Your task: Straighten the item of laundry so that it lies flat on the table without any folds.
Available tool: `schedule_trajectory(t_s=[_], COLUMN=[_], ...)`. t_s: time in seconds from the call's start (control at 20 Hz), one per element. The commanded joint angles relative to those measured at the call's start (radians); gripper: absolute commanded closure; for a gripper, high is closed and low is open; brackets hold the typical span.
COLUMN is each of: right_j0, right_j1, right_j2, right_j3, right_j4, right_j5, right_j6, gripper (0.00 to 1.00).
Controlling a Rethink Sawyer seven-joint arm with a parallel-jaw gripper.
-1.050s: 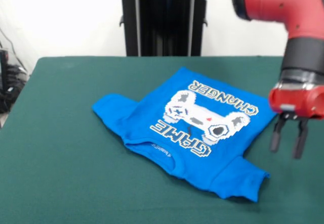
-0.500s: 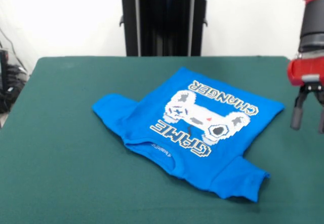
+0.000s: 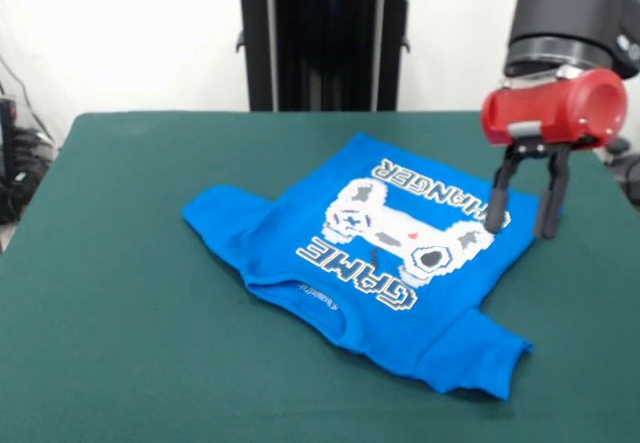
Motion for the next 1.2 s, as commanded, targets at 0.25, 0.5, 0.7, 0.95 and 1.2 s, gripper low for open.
schedule_trajectory(t_s=[0.25, 0.5, 0.7, 0.95, 1.2], right_j0=[0.044, 0.053, 0.026, -0.020, -0.032], right_j1=[0.069, 0.088, 0.091, 0.098, 0.124], right_j2=[0.072, 0.067, 0.096, 0.135, 0.136], right_j3=[0.088, 0.081, 0.087, 0.101, 0.088], right_j4=[-0.023, -0.017, -0.043, -0.113, -0.150], right_j5=[0.005, -0.012, -0.017, -0.044, -0.071], right_j6=[0.140, 0.141, 0.153, 0.161, 0.161], gripper=[0.00, 0.00, 0.00, 0.00, 0.00])
